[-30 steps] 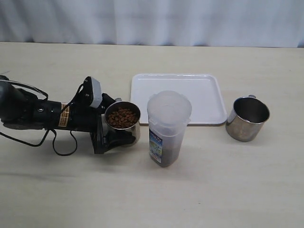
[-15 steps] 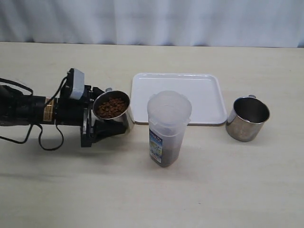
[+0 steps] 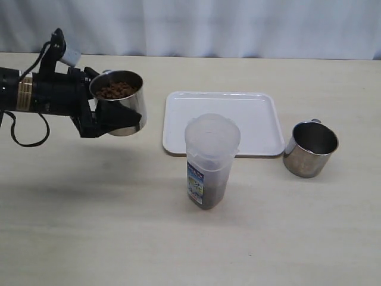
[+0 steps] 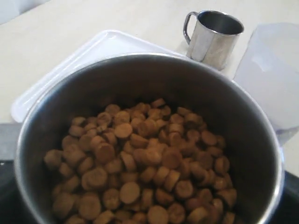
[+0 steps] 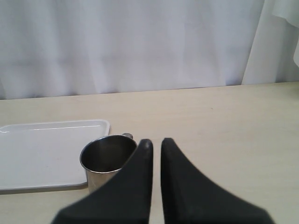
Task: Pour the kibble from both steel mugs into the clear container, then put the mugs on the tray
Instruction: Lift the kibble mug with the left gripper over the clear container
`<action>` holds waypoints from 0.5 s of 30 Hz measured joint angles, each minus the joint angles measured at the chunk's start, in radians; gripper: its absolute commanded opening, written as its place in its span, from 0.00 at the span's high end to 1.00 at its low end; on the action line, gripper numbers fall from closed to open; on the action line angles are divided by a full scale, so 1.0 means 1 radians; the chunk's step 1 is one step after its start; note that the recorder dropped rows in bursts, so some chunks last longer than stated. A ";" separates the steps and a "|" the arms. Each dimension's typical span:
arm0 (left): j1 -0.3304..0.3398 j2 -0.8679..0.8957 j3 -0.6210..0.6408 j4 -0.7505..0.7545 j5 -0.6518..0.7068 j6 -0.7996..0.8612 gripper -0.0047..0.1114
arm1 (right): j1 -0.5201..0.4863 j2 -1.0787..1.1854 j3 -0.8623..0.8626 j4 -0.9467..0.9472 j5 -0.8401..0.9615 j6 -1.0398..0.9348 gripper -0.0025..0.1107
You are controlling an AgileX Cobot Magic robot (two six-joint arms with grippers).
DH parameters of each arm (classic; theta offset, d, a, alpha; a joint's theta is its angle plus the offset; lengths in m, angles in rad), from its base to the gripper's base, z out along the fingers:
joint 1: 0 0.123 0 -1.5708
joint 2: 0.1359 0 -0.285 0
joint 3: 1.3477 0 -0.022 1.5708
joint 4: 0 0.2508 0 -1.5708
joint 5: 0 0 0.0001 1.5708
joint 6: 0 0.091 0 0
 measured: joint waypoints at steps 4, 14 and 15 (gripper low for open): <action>-0.106 -0.191 0.032 0.005 0.258 -0.063 0.96 | 0.000 0.000 0.000 0.000 0.000 0.000 0.94; -0.419 -0.302 0.053 -0.002 0.761 -0.057 0.96 | 0.000 0.000 0.000 0.000 0.000 0.000 0.94; -0.432 -0.302 0.053 -0.002 0.784 -0.055 0.96 | 0.000 0.000 0.000 0.000 0.000 0.000 0.94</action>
